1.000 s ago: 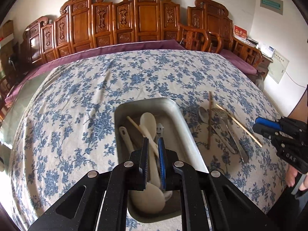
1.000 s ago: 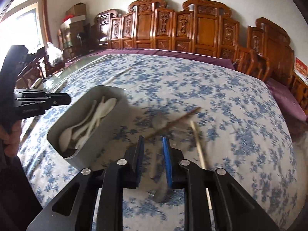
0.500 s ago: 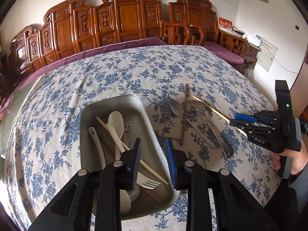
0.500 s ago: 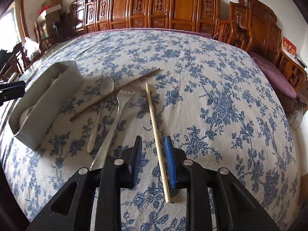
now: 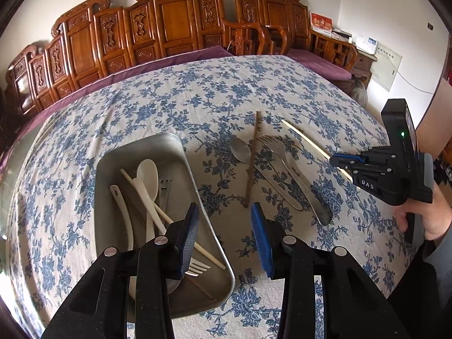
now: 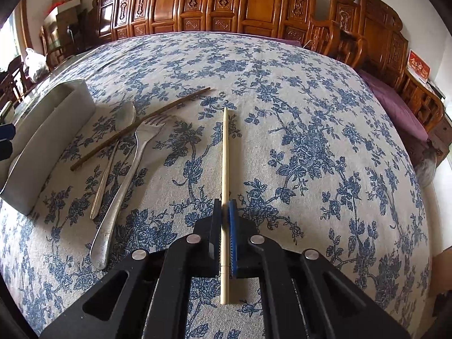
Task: Organize utensils
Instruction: 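Grasp a light wooden chopstick from the pile with the right tool, then grasp the dark brown chopstick with the left tool while the right tool holds its chopstick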
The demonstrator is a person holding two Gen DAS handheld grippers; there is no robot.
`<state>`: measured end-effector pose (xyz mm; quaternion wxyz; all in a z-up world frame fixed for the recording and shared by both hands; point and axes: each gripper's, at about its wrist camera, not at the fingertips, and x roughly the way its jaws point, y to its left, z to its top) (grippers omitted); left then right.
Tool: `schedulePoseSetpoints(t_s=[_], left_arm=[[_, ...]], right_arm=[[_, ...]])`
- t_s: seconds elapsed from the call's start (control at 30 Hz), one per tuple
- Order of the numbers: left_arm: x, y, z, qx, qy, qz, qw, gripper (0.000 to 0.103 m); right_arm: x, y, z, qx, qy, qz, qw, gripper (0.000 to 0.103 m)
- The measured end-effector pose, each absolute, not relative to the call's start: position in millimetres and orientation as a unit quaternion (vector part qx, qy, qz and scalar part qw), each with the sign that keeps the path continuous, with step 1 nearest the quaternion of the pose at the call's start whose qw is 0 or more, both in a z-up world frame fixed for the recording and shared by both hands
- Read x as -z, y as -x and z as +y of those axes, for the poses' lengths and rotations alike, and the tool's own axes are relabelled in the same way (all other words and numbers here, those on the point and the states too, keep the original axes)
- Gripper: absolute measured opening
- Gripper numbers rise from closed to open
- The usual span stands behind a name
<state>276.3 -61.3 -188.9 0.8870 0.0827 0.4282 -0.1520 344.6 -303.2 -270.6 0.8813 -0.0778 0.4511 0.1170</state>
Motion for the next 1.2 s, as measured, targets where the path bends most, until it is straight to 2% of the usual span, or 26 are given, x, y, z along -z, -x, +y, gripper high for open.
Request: schedulePoseSetpoints(t_s=[0.2,0.27,0.47,0.77,1.1,1.13,1.17,1.2], left_arm=[[200,-289,-87,0.17,-0.068,0.448,0.875,0.036],[205,-295,-97,0.175,-0.077,0.455,0.87,0.027],[218,-314,-114,0.172,-0.087,0.477,0.858,0.02],[240,-346,-131,0.144,-0.111,0.511,0.84,0.015],[253,-363,-131,0.115,-0.12,0.532,0.83,0.015],[252,-363,-130,0.117,-0.115,0.534,0.829,0.013],[252,-364,-130,0.124,-0.11,0.536,0.828,0.006],[252,-363,-130,0.128,-0.109,0.537,0.827,0.005]], right_arm=[[271,-348,-308,-0.124,0.061,0.456,0.879,0.006],[271,-349,-309,-0.128,0.056,0.455,0.879,0.006],[271,-351,-311,-0.133,0.049,0.456,0.879,0.006],[272,-352,-315,-0.137,0.032,0.46,0.877,0.006],[271,-351,-313,-0.142,0.03,0.463,0.875,0.006],[271,-351,-312,-0.142,0.032,0.463,0.874,0.006],[271,-351,-311,-0.143,0.032,0.464,0.874,0.006],[271,-351,-310,-0.144,0.032,0.465,0.873,0.006]])
